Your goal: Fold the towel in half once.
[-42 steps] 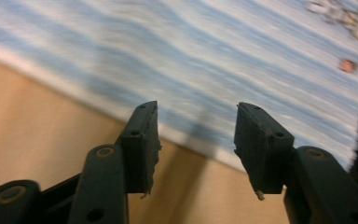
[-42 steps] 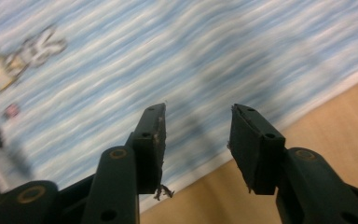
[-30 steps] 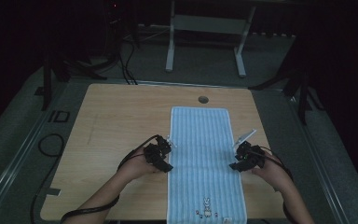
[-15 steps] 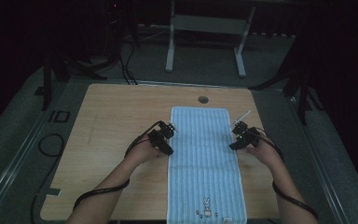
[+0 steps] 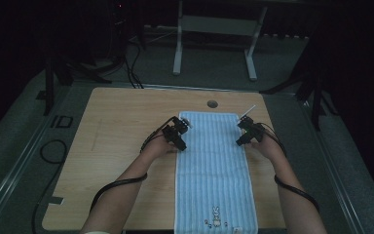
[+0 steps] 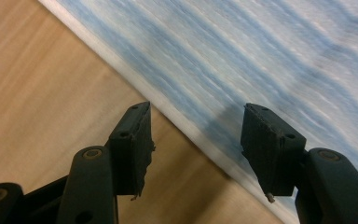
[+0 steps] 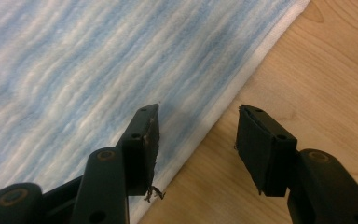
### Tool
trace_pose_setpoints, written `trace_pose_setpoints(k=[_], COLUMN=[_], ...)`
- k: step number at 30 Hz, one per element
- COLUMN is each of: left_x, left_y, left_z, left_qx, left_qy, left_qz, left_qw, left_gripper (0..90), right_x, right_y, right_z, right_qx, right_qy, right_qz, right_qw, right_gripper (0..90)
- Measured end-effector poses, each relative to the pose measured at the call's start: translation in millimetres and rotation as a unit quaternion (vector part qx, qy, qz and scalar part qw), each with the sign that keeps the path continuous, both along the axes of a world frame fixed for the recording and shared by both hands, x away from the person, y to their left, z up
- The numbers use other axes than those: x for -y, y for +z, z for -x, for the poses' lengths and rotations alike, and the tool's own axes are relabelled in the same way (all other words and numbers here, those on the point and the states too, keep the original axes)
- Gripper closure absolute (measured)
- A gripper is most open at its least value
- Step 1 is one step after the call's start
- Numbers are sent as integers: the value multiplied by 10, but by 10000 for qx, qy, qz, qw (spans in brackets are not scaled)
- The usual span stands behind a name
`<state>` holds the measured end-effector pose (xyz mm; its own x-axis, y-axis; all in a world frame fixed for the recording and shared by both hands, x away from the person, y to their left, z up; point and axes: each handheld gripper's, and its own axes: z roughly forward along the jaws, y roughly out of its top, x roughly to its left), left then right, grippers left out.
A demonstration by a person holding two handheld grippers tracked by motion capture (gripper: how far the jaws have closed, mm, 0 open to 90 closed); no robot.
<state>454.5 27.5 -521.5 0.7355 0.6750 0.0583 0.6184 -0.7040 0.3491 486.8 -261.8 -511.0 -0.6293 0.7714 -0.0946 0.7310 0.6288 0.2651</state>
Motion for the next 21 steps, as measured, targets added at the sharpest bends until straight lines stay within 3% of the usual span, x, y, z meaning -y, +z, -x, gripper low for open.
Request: trace_pose_setpoints(k=[1,3,6,10,13,16,18,21], left_x=[-4,-34,-62,-33,2,26,37,-16], left_y=[-19,-32,-37,-28,-22,-16,-3,79], left_z=[-12,-46,-43,1,19,28,28,3], left_qx=[-7,-105,-164,-226,-318,-284,-151,-15], left_qy=[-1,125,54,-100,-183,-195,-134,22], left_qz=[-19,155,299,383,408,320,222,448], left_qw=[10000,9997,9994,9990,9985,9989,9995,9990], left_gripper=[435,456,503,677,847,871,878,878], right_x=[-8,-26,-33,-53,-104,-124,-120,-100], right_y=[-9,-38,-64,-60,-61,-59,-48,28], right_z=[-11,-26,-35,-18,17,18,13,6], right_qx=[-38,-146,-298,-435,-418,-392,-345,-228], right_qy=[13,45,71,166,268,277,252,212], right_qz=[-2,30,-57,-197,-138,-91,-95,-138], right_qw=[10000,9999,9995,9987,9987,9988,9990,9994], right_gripper=[506,527,592,772,857,873,875,874])
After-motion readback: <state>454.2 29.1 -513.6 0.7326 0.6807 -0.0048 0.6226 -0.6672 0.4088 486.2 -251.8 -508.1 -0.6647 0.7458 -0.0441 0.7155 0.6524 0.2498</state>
